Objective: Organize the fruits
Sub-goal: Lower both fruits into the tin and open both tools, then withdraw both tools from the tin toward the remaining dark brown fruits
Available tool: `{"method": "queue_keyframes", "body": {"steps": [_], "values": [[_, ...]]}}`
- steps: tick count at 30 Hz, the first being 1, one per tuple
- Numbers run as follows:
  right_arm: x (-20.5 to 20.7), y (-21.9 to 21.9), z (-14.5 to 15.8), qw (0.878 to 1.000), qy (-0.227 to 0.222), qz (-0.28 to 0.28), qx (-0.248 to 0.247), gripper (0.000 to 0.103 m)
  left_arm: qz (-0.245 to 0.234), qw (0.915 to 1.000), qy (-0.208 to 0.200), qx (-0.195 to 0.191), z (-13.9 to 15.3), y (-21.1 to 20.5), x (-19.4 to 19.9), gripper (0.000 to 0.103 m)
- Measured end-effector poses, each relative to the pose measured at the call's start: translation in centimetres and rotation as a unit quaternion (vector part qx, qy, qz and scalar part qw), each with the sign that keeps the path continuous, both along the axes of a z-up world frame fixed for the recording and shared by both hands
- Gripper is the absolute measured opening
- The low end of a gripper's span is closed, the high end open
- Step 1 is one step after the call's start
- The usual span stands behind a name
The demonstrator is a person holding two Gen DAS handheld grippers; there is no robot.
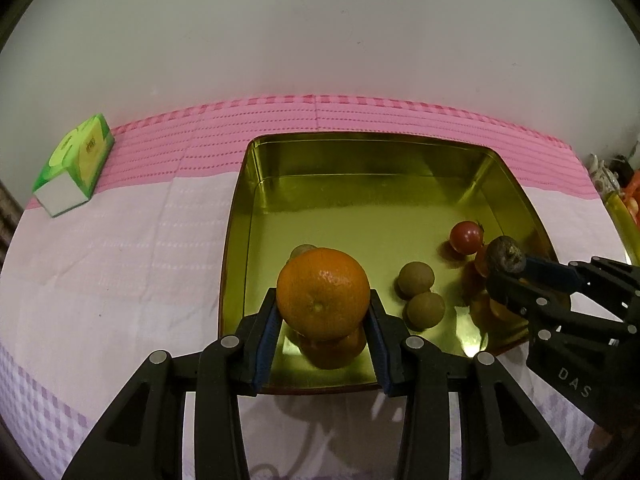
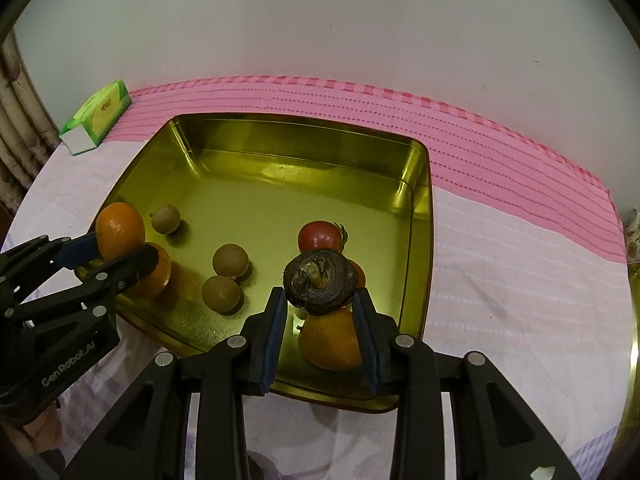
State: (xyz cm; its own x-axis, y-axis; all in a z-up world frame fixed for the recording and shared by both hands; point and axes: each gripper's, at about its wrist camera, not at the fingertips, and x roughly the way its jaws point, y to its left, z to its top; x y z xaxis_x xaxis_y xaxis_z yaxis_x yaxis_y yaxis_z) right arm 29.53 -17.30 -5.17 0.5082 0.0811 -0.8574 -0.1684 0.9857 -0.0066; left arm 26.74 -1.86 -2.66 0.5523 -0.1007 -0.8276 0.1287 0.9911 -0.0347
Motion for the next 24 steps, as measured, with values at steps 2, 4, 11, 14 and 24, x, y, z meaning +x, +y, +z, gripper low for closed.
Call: {"method": "queue_keyframes", "body": {"steps": [2, 4, 11, 14, 24], "values": [[-0.1, -0.1, 0.0, 1.000, 0.000, -0.001, 0.002, 0.033, 0.002, 1.0000, 0.000, -0.002, 0.0, 0.0, 0.0, 0.042], [-0.2, -0.2, 0.0, 1.000, 0.002, -0.002, 0.004, 0.036, 0.002, 1.0000, 0.000, 0.001, 0.0, 0.0, 0.0, 0.043], [-1.1, -0.4, 0.5, 1.000, -0.002, -0.004, 0.006, 0.036, -0.002, 1.0000, 0.006, 0.003, 0.0, -0.4, -0.3, 0.047], [-1.9, -0.5, 1.1, 1.000, -0.007, -0.007, 0.011, 0.036, -0.005, 1.0000, 0.005, 0.007, 0.1, -0.7, -0.6, 0.052], [-7.2, -1.1, 3.5, 0.999, -0.029, -0.011, 0.031, 0.036, -0.008, 0.9997, -0.016, 0.018, 2.1, -1.1, -4.6, 0.053]]}}
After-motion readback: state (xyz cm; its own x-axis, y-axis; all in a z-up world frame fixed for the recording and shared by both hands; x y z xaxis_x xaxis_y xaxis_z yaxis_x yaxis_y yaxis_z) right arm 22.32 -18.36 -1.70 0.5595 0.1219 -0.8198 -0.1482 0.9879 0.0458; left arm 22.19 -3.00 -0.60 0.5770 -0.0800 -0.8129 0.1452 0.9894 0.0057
